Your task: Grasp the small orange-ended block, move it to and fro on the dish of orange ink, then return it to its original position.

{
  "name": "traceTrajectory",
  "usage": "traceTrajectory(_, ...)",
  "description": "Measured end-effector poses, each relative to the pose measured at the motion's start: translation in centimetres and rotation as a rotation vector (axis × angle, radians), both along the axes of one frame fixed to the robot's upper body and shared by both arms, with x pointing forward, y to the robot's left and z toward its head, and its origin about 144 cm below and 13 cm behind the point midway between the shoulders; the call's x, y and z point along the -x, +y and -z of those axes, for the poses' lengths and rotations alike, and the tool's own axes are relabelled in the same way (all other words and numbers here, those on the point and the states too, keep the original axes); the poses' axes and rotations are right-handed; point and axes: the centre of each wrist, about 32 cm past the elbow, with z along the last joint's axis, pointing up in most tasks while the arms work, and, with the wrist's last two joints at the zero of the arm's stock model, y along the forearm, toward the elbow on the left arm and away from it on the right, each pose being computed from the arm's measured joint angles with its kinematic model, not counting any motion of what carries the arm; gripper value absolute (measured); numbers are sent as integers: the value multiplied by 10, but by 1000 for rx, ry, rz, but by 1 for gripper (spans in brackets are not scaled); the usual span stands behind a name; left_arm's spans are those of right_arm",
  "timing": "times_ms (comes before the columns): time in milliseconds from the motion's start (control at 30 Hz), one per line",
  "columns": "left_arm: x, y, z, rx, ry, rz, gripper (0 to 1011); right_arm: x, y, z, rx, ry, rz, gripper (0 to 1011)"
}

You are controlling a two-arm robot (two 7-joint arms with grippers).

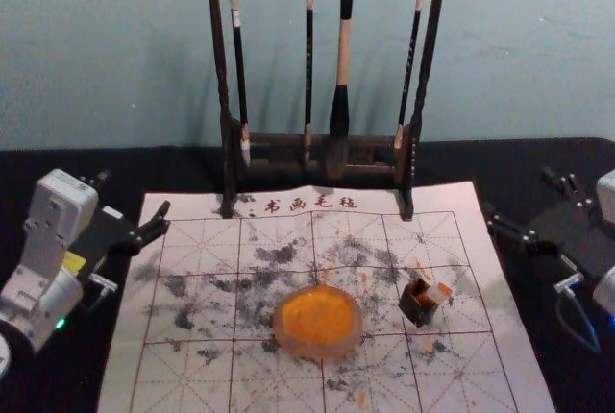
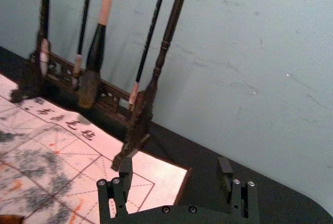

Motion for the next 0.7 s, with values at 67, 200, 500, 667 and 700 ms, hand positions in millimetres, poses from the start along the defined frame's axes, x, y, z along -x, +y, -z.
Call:
traceTrajectory(67, 0, 0, 0, 0, 0, 0, 1002, 5, -3, -2, -9, -1, -21, 1000)
traceTrajectory(200, 0, 0, 0, 0, 0, 0, 1001, 19, -13, -7, -36, -10, -84, 1000)
traceTrajectory(500, 0, 0, 0, 0, 0, 0, 1001, 48, -25, -7, -79, -1, -242, 1000)
traceTrajectory(667, 0, 0, 0, 0, 0, 0, 1001, 60, -26, -2, -90, 31, -337, 1000)
traceTrajectory(700, 0, 0, 0, 0, 0, 0, 1001, 62, -26, -1, -90, 37, -346, 1000)
